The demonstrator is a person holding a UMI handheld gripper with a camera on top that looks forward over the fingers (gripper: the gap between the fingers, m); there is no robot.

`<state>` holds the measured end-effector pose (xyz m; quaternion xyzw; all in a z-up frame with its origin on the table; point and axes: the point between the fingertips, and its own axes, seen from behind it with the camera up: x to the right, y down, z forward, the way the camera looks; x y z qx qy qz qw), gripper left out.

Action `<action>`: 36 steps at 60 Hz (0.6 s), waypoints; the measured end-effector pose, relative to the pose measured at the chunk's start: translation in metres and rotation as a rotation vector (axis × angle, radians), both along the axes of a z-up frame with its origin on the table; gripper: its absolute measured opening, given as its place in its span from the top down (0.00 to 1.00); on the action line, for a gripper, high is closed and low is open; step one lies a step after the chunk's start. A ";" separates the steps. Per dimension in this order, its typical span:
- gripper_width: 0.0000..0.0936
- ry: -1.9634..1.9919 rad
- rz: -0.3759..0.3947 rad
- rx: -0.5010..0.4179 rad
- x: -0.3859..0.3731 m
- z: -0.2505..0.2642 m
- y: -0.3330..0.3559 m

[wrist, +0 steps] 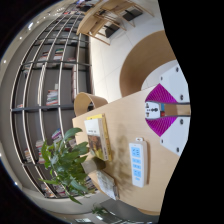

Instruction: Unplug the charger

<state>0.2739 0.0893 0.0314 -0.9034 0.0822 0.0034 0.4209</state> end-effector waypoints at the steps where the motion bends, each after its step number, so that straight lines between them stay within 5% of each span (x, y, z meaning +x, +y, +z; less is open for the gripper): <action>1: 0.86 0.005 0.004 -0.011 -0.001 -0.005 -0.002; 15: 0.69 0.034 0.019 -0.029 -0.010 -0.021 -0.008; 22: 0.22 0.012 -0.005 -0.007 -0.008 -0.007 -0.005; 25: 0.13 -0.003 -0.011 0.018 -0.007 0.018 -0.010; 36: 0.11 -0.046 -0.014 0.186 -0.032 0.123 -0.014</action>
